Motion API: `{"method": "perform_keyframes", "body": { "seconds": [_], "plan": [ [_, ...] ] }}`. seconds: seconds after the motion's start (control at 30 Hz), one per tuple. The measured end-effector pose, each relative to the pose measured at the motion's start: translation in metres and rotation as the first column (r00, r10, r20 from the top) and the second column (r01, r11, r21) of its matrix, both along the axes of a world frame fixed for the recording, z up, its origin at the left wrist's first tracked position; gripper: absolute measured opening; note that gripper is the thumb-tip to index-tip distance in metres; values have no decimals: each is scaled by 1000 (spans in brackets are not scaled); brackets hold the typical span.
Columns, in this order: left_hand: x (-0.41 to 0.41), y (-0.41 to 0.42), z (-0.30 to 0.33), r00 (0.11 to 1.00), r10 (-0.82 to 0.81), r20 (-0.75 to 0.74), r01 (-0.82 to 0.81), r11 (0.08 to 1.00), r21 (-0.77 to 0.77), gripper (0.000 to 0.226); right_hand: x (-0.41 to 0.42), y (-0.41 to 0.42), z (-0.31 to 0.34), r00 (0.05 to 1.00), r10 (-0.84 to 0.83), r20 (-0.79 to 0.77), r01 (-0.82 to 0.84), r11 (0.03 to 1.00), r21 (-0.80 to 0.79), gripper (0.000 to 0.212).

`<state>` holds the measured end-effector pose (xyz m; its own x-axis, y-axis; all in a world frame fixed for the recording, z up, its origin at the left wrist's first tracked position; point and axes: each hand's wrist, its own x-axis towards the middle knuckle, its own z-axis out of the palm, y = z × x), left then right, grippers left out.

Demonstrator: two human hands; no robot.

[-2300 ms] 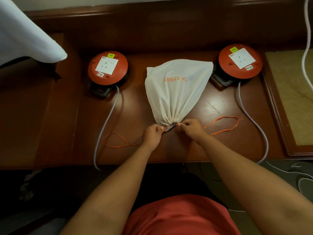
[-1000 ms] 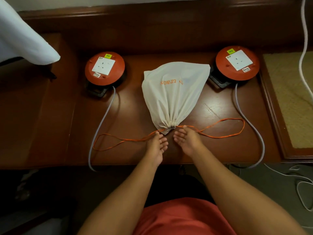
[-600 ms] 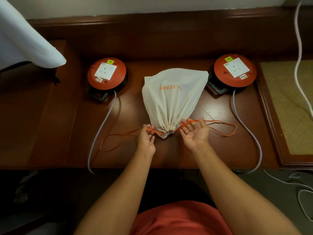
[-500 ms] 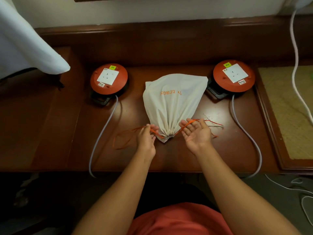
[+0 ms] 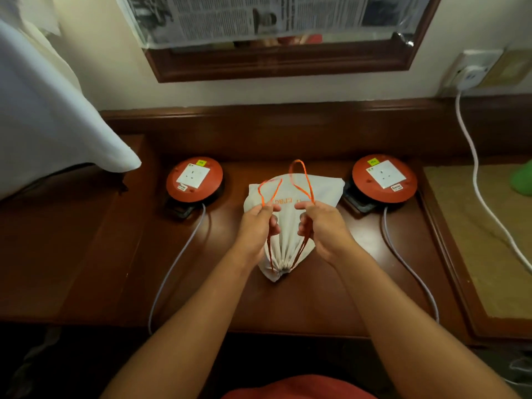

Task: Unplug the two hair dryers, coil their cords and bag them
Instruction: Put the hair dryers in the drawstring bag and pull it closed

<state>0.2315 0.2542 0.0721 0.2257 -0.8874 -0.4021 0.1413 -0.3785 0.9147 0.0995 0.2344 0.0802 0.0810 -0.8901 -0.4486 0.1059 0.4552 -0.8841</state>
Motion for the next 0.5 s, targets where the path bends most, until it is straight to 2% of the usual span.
{"method": "perform_keyframes", "body": {
  "seconds": [0.1,0.27,0.5],
  "plan": [
    [2,-23,14,996,-76,38,76,997,-6,26,4,-24,14,996,36,-82,-41,998,-52,26],
    [8,-73,21,992,-109,61,108,994,27,26,12,-71,25,975,74,-208,-95,991,-93,26],
    [17,-147,0,992,-118,46,113,989,96,21,28,-146,12,928,130,-350,-142,990,-8,19]
  ]
}}
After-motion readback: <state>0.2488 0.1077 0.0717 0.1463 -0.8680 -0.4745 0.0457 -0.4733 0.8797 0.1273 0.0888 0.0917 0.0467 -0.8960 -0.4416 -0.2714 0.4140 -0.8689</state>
